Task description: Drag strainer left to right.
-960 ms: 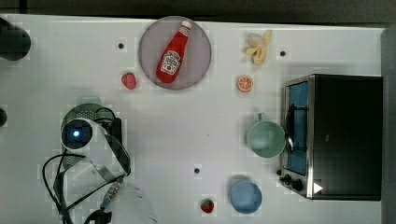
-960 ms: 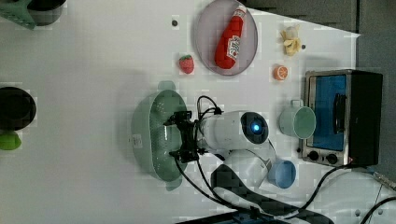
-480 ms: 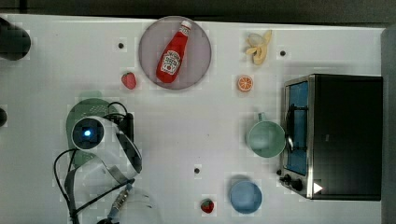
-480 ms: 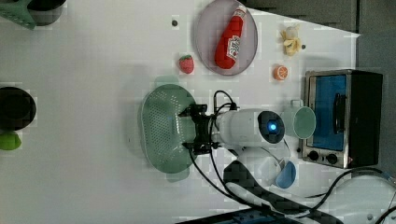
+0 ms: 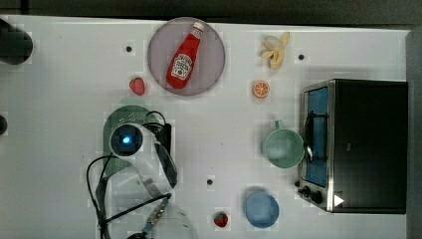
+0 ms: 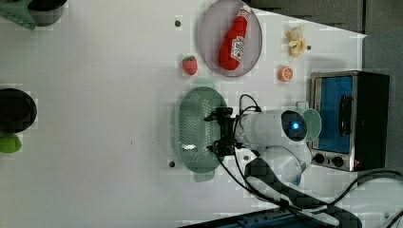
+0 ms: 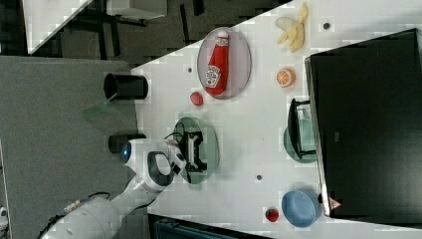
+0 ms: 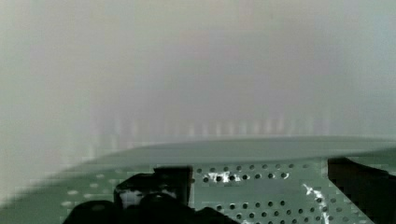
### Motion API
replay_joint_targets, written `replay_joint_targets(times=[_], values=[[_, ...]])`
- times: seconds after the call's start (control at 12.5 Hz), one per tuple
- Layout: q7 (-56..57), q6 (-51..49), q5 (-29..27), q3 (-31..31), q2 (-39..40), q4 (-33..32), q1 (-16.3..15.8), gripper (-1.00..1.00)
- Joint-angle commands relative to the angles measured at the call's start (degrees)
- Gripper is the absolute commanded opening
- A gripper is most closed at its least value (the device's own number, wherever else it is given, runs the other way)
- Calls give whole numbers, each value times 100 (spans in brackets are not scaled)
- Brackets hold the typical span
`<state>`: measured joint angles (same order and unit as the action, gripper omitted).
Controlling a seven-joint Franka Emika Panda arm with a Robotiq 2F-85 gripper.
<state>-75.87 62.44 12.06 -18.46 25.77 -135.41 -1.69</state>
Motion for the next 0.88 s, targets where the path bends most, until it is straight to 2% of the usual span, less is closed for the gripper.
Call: replay_joint_targets(times=[0.08, 0.88], values=[[849, -8, -50, 363, -272, 56, 329, 100], [2483, 2, -50, 1140, -429, -109, 823, 100]])
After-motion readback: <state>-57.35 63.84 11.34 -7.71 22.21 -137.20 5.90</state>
